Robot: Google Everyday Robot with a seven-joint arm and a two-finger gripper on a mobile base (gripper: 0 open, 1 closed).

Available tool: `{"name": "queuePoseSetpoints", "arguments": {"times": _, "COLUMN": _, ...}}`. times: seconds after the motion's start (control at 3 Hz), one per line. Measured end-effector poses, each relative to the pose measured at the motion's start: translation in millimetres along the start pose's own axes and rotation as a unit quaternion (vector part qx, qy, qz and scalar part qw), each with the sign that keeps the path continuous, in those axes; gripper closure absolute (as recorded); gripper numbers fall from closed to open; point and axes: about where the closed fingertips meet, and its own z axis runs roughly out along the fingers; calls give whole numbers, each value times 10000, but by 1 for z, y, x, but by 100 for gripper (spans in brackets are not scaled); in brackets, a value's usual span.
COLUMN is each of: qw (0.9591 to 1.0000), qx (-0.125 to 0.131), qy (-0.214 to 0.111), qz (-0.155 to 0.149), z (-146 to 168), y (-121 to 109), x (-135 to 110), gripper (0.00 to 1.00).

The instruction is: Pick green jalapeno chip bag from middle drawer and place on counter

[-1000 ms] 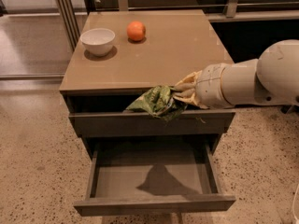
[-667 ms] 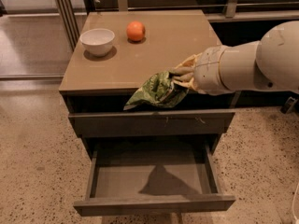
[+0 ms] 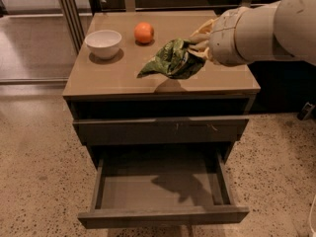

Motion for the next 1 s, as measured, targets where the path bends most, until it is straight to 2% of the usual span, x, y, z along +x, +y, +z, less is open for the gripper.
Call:
{"name": "queuePoseSetpoints", "arguments": {"times": 0.33, "qw": 9995, "qx": 190, "qy": -76, "qz": 235, "z": 16, "y": -16, "x": 19, "gripper": 100}}
{"name": "queuePoseSetpoints", "arguments": {"times": 0.67, "qw": 9975, "qx": 327, "qy": -304, "qz": 555, "z": 39, "y": -25, "x": 40, "gripper": 100}}
{"name": "queuePoseSetpoints", "arguments": {"times": 1.0, "qw": 9937, "qx": 415, "qy": -551, "qz": 888, "z": 63, "y": -30, "x": 55, "gripper": 100}}
